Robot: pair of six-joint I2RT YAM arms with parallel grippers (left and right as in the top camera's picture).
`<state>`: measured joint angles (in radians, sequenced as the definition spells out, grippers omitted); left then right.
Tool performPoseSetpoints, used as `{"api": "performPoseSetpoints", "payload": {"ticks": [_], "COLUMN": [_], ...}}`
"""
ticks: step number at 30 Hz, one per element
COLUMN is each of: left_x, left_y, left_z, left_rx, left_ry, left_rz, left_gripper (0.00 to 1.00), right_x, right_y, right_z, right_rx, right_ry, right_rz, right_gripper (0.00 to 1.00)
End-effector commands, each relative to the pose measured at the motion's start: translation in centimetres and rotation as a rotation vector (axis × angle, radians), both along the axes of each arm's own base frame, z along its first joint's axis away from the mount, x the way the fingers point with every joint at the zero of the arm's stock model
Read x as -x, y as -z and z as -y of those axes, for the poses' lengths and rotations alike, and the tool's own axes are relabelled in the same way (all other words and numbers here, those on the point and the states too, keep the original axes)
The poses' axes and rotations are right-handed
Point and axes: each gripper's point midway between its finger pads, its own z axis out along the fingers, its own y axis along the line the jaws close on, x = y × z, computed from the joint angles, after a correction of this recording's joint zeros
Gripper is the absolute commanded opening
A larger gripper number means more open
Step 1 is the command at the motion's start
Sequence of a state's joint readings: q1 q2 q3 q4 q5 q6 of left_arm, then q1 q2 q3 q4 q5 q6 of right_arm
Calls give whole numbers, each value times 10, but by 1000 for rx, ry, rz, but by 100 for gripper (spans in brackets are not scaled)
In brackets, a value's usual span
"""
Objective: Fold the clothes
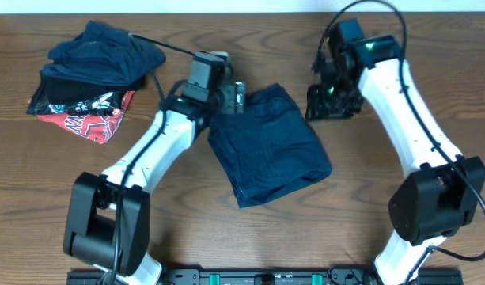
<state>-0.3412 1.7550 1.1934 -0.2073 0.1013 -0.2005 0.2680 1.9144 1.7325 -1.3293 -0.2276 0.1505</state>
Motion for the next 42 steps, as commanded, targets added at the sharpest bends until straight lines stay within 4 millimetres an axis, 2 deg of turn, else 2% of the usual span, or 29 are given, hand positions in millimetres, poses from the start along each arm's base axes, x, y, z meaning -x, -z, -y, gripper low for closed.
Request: {"api": "performPoseSetpoints", "payload": {"ticks": [1, 6, 10, 14, 17, 20, 24, 27, 30, 33, 37, 41, 42], "left_x": [-7, -4, 3, 24, 45, 70, 110, 136, 152, 156, 153, 135, 130], "left_y": [29, 60, 77, 98, 107, 114, 119, 116, 110, 107, 98, 71, 64], "left_z": [-16, -16, -14, -20, -27, -32, -40, -25, -6, 4, 5, 4, 4], "left_rx": [-67, -84, -81, -110, -136, -159, -160, -76, 16, 55, 64, 102, 112], "left_ry": [-4, 0, 15, 19, 16, 20, -41, -8, 27, 55, 58, 63, 63], "left_rz": [-42, -110, -161, -270, -364, -469, -648, -768, -842, -856, -826, -714, -683], "left_gripper": [87, 86, 86, 84, 81, 80, 79, 75, 73, 72, 70, 71, 75], "right_x": [28, 67, 89, 105, 109, 102, 83, 59, 23, -3, -7, -12, -14], "right_y": [19, 53, 75, 88, 98, 113, 135, 142, 142, 134, 118, 89, 81], "right_z": [-15, -28, -31, -28, -26, -18, 8, 24, 33, 31, 31, 39, 41], "right_rx": [11, 17, 43, 56, 58, 92, 195, 232, 216, 143, 110, 106, 102], "right_ry": [-37, -78, -76, -84, -84, -36, 70, 118, 172, 174, 173, 196, 201], "right_rz": [-97, -217, -275, -319, -320, -280, -189, -91, 32, 103, 82, 95, 110], "right_gripper": [44, 43, 43, 43, 43, 45, 49, 49, 50, 51, 53, 56, 57]}}
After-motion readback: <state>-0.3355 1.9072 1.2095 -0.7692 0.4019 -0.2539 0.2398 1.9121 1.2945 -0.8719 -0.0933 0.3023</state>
